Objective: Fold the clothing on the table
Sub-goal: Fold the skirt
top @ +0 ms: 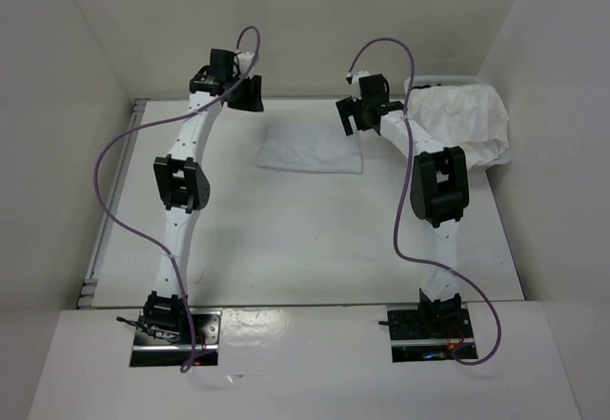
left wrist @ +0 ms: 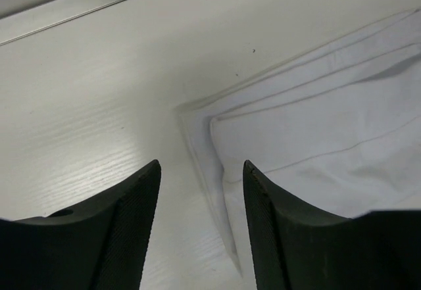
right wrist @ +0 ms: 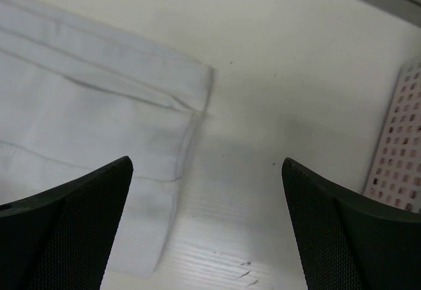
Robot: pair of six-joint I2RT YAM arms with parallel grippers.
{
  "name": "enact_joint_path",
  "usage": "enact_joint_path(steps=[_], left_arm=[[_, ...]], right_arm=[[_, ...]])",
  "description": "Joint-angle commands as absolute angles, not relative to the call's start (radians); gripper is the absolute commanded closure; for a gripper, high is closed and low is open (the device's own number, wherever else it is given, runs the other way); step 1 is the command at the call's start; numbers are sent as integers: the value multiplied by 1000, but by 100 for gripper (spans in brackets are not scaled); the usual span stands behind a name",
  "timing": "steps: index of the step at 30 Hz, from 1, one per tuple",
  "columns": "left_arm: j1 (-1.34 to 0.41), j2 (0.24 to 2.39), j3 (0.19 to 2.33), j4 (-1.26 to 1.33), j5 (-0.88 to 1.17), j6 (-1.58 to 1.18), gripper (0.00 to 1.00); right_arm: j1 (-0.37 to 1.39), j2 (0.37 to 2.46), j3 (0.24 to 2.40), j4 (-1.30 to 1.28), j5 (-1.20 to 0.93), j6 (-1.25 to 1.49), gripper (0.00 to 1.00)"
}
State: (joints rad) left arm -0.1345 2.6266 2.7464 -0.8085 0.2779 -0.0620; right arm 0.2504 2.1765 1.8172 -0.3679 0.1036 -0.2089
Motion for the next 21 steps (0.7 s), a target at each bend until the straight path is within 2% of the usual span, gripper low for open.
enact_joint_path(steps=[1, 3, 4, 12, 18, 20, 21], left_arm=[[-132, 2634, 2838, -900, 253, -84, 38], [-132, 2634, 2850, -900, 253, -84, 35], [-121, 2634, 2850, -900, 267, -84, 29], [-103, 2570, 2867, -979, 281, -107, 4], [-103, 2531, 2735, -1094, 362, -84, 0], [-92, 2494, 2639, -1094, 455, -72, 0], [-78, 2434, 2494, -1066, 487, -72, 0]], right_arm=[[233, 2195, 1904, -317, 140, -163, 2], [233, 2195, 1922, -344, 140, -163, 2], [233, 2195, 1933, -353, 140, -153, 2], [233, 2116, 1933, -459, 54, -144, 2], [253, 1991, 1720, -459, 31, -166, 2], [284, 1930, 1634, -450, 43, -184, 2], [293, 1913, 1608, -437, 52, -184, 2]])
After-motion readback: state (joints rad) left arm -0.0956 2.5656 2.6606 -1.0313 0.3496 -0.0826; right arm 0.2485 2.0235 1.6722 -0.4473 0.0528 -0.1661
